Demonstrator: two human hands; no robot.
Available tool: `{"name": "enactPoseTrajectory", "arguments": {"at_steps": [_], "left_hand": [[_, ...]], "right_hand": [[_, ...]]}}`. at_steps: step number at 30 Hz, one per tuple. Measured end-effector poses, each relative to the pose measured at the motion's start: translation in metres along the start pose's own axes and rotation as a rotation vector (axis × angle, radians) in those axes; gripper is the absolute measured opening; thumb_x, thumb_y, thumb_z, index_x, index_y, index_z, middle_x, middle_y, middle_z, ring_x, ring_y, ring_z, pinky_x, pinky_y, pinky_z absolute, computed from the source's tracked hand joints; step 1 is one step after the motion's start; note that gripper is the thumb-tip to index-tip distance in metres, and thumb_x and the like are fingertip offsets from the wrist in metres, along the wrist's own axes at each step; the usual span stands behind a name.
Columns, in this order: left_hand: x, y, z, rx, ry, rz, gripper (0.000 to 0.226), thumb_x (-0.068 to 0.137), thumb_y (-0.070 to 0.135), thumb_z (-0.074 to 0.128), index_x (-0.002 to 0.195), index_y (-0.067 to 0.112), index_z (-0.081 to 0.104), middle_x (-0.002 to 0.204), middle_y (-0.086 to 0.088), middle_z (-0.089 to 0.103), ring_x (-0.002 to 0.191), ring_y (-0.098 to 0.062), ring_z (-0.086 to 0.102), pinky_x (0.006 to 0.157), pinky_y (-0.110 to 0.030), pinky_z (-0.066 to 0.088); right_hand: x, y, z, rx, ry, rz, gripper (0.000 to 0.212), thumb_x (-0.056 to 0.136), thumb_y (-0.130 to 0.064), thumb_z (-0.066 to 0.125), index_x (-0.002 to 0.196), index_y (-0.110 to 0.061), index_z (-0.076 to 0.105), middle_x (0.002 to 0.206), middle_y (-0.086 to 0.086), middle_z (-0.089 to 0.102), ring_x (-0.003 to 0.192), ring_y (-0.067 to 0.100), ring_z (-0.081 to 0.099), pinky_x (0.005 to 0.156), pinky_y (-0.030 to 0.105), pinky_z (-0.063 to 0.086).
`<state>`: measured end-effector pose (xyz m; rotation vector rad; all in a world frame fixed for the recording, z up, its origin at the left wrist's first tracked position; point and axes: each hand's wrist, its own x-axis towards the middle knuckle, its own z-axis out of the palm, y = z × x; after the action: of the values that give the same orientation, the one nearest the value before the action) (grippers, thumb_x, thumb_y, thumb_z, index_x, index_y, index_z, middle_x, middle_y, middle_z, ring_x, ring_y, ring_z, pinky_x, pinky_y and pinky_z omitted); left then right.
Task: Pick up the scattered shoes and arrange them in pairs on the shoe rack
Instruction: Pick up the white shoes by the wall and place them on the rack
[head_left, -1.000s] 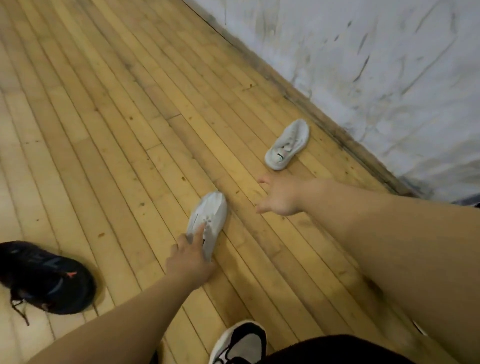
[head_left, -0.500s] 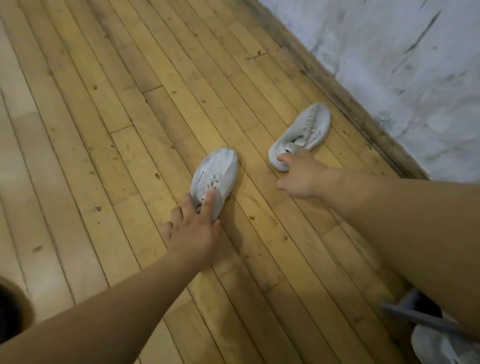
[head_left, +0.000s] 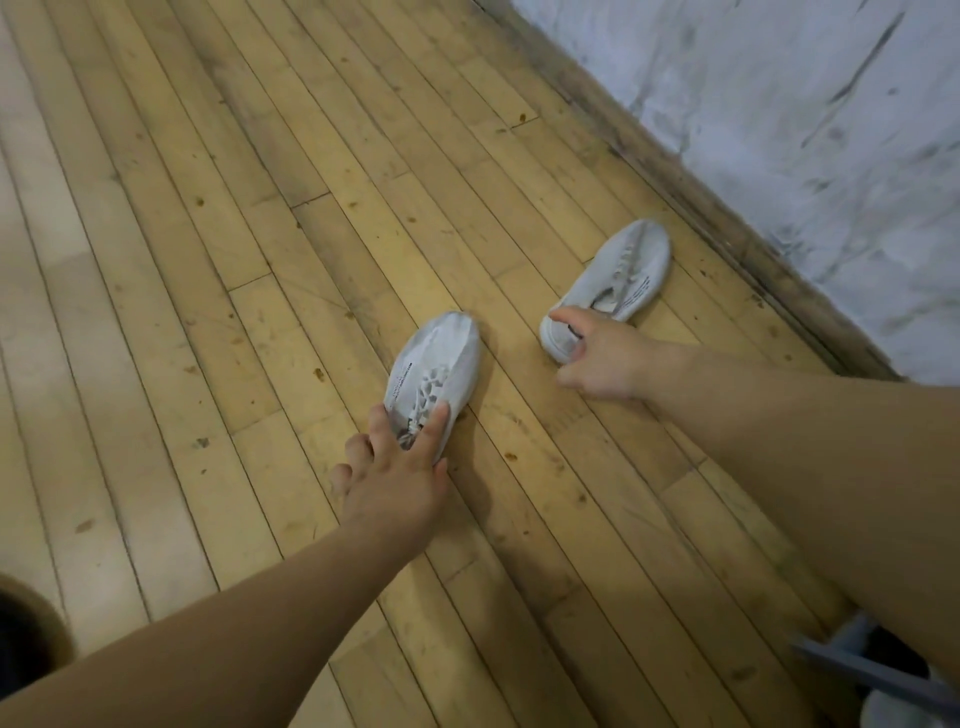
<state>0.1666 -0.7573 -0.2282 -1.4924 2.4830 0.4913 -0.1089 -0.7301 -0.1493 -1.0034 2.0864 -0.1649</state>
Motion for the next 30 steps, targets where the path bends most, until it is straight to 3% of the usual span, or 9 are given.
{"name": "enactPoseTrajectory", "arguments": {"at_steps": [3,6,9,11,15,21,24,26,30], "left_hand": [[0.000,0.000,-0.002,-0.001,0.002,-0.002,0.061,0.100,0.060,0.029,0.150,0.059,-0.006,0.159,-0.012,0.001,0.134,-0.037,0.025,0.106,-0.053,0.032],[-0.003,0.000,-0.004,0.005,-0.021,0.000,0.064,0.099,0.064,0.030,0.150,0.059,-0.007,0.160,-0.012,-0.001,0.135,-0.038,0.025,0.107,-0.054,0.030],[-0.003,-0.006,-0.004,-0.024,-0.029,0.023,0.065,0.098,0.067,0.032,0.152,0.060,-0.004,0.162,-0.012,-0.001,0.136,-0.040,0.025,0.108,-0.055,0.029],[-0.003,-0.007,-0.004,-0.016,-0.022,0.016,0.065,0.098,0.068,0.032,0.152,0.059,-0.002,0.163,-0.012,0.000,0.137,-0.040,0.025,0.108,-0.055,0.030],[0.000,-0.002,-0.002,0.001,-0.002,0.002,0.062,0.099,0.065,0.029,0.153,0.058,-0.001,0.162,-0.013,0.001,0.137,-0.039,0.025,0.106,-0.053,0.030],[-0.001,-0.004,0.004,0.020,0.074,0.016,0.059,0.099,0.062,0.029,0.153,0.057,0.006,0.161,-0.012,0.007,0.133,-0.037,0.029,0.102,-0.051,0.033],[0.000,-0.004,0.006,0.026,0.092,0.021,0.059,0.098,0.062,0.030,0.153,0.057,0.008,0.160,-0.013,0.011,0.131,-0.037,0.031,0.101,-0.052,0.035],[0.000,-0.005,0.008,0.031,0.103,0.023,0.060,0.098,0.063,0.031,0.153,0.056,0.009,0.160,-0.013,0.012,0.130,-0.037,0.033,0.100,-0.052,0.036],[-0.001,-0.006,0.008,0.042,0.113,0.027,0.060,0.097,0.063,0.031,0.153,0.056,0.010,0.159,-0.014,0.013,0.129,-0.037,0.034,0.099,-0.051,0.036]], "right_hand": [[-0.043,0.006,0.046,-0.078,-0.031,-0.038,0.077,0.088,-0.033,0.063,0.154,-0.045,0.026,0.116,-0.008,0.063,0.095,0.016,0.064,0.082,0.039,0.057],[-0.063,0.019,0.070,-0.253,0.053,-0.061,0.072,0.086,-0.043,0.058,0.149,-0.046,0.025,0.139,-0.005,0.053,0.114,0.024,0.059,0.090,0.045,0.055],[-0.046,0.022,0.048,-0.117,0.161,0.002,0.075,0.089,-0.031,0.064,0.155,-0.034,0.028,0.156,0.003,0.029,0.127,0.027,0.050,0.095,0.035,0.045],[-0.030,0.019,0.028,-0.106,0.244,0.031,0.078,0.087,-0.031,0.066,0.155,-0.033,0.029,0.160,0.003,0.019,0.129,0.029,0.049,0.097,0.038,0.047],[0.001,0.016,0.004,-0.136,0.174,0.027,0.091,0.085,-0.030,0.071,0.159,-0.037,0.018,0.167,0.000,-0.004,0.143,0.031,0.038,0.107,0.041,0.045],[0.020,0.007,0.000,-0.055,0.061,0.049,0.091,0.088,-0.031,0.071,0.161,-0.034,0.017,0.154,0.006,0.038,0.115,0.025,0.059,0.085,0.034,0.052],[0.012,0.008,0.013,0.085,0.231,0.040,0.068,0.094,-0.034,0.064,0.155,-0.034,0.035,0.149,0.000,0.049,0.121,0.024,0.058,0.097,0.039,0.052],[0.003,0.007,0.029,0.205,0.402,0.042,0.048,0.100,-0.033,0.056,0.147,-0.032,0.047,0.136,-0.002,0.062,0.114,0.021,0.062,0.091,0.034,0.051],[0.002,-0.002,0.040,0.204,0.526,0.034,0.043,0.104,-0.031,0.053,0.147,-0.030,0.048,0.147,0.003,0.045,0.117,0.023,0.058,0.085,0.028,0.042]]}}
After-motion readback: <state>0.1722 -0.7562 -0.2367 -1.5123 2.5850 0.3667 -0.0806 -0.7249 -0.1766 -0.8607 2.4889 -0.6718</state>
